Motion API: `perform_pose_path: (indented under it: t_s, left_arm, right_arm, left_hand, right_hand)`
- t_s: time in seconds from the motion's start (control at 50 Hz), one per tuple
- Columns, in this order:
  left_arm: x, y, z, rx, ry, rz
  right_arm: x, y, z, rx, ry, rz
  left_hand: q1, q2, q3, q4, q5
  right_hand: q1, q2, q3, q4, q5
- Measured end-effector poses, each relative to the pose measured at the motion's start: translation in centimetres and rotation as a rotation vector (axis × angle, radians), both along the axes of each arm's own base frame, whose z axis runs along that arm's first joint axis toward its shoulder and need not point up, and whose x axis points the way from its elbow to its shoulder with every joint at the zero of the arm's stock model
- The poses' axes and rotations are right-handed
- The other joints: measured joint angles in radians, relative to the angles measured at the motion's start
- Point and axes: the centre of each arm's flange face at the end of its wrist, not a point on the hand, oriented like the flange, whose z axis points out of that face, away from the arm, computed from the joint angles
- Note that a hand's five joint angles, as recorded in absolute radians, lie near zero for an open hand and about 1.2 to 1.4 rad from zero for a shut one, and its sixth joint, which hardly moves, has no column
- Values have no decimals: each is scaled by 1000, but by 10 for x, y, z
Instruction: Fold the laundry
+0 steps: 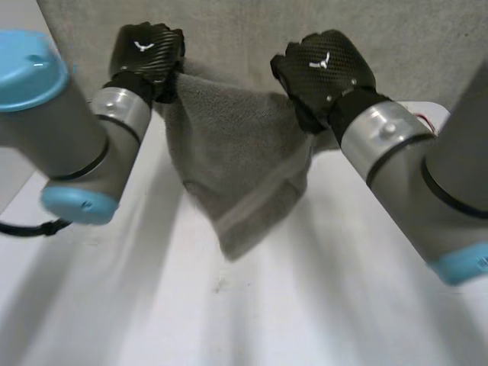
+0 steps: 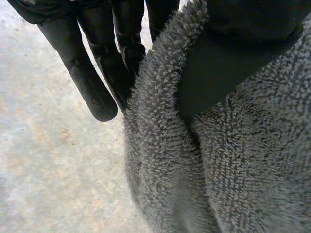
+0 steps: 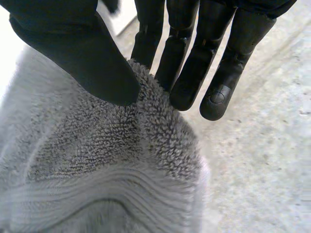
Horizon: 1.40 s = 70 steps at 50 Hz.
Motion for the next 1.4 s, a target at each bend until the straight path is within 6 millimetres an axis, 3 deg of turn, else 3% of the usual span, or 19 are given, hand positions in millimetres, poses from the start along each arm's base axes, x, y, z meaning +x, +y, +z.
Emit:
perform_pose_path:
  t_s: [0.06, 0.08, 0.14, 0.18, 0.22, 0.24, 0.28, 0.32, 0.34, 0.36, 0.42, 0.44, 0.58, 0.78, 0.9, 1.1, 1.22, 1.28, 1.4]
  left_arm:
    - [9, 18, 4, 2, -1, 1]
    - [19, 38, 4, 10, -8, 0]
    - [32, 69, -5, 38, -25, -7]
    - [35, 77, -9, 48, -31, -11]
    - [39, 94, -22, 83, -48, -27]
    - [38, 111, -39, 126, -70, -54]
    - [38, 118, -46, 148, -80, -69]
    - [31, 142, -73, 229, -114, -129]
    - [31, 142, -73, 229, -114, -129]
    - [27, 153, -89, 284, -131, -161]
    - [22, 164, -112, 382, -152, -179]
    - [20, 166, -120, 419, -158, -179]
    - [22, 156, -126, 519, -165, -129]
    - [52, 90, -91, 486, -82, 26]
    - [60, 65, -97, 512, -69, -12]
    - [61, 54, -129, 659, -98, -98]
    - [61, 56, -137, 700, -109, -100]
    - [60, 56, -141, 712, -113, -105]
    - [55, 55, -146, 723, -115, -135]
  right_arm:
    - [3, -8, 2, -20, 3, -21]
    - [6, -14, 3, -41, 12, -40]
    - [10, -19, 0, -59, 37, -53]
    - [11, -19, -1, -61, 43, -53]
    - [13, -18, -7, -55, 61, -48]
    - [14, -17, -15, -41, 78, -42]
    - [14, -17, -18, -34, 85, -39]
    - [14, -13, -35, 5, 119, -29]
    - [14, -13, -35, 5, 119, -29]
    - [13, -11, -46, 32, 141, -25]
    - [10, -8, -62, 72, 173, -25]
    - [8, -8, -68, 86, 184, -26]
    - [-2, -2, -93, 149, 228, -32]
    - [-23, 3, -107, 156, 223, -43]
    - [-26, 7, -101, 114, 191, -31]
    - [-31, 20, -54, -71, 65, -15]
    - [-35, 28, -33, -124, 29, -17]
    - [-40, 40, -7, -195, -16, -14]
    - [-45, 55, 21, -276, -63, 7]
  left_hand:
    - [1, 0, 0, 0, 1]
    - [1, 0, 1, 0, 2]
    - [1, 2, 2, 2, 2]
    - [1, 2, 2, 2, 2]
    - [1, 2, 2, 2, 2]
    - [1, 2, 2, 3, 4]
    - [1, 2, 2, 3, 4]
    - [1, 2, 4, 3, 4]
    - [1, 2, 4, 3, 4]
    - [-20, -81, -78, -70, -36]
    - [-207, -251, -245, -240, -219]
    - [-430, -478, -474, -471, -449]
    - [-766, -824, -817, -825, -802]
    - [-938, -993, -986, -996, -967]
    - [-929, -972, -971, -976, -953]
    - [-779, -822, -819, -824, -800]
    - [-795, -846, -844, -847, -823]
    - [-835, -888, -885, -892, -868]
    - [-856, -909, -905, -912, -889]
  right_hand:
    - [0, 0, 0, 0, 0]
    - [0, 0, 0, 0, 0]
    - [0, 0, 0, 0, 0]
    - [0, 0, 0, 0, 0]
    - [0, 0, 0, 0, 0]
    - [0, 0, 0, 0, 0]
    - [0, 0, 0, 0, 0]
    - [0, 0, 0, 0, 2]
    - [0, 0, 0, 0, 2]
    - [0, 0, 0, 0, 2]
    - [0, 0, 0, 0, 2]
    - [0, 0, 0, 0, 2]
    - [0, 0, 0, 0, 3]
    - [0, 0, 7, 0, 4]
    - [0, 0, 7, 0, 5]
    - [0, 0, 7, 0, 5]
    - [0, 0, 7, 0, 5]
    - [0, 0, 7, 0, 5]
    - [0, 0, 7, 7, 5]
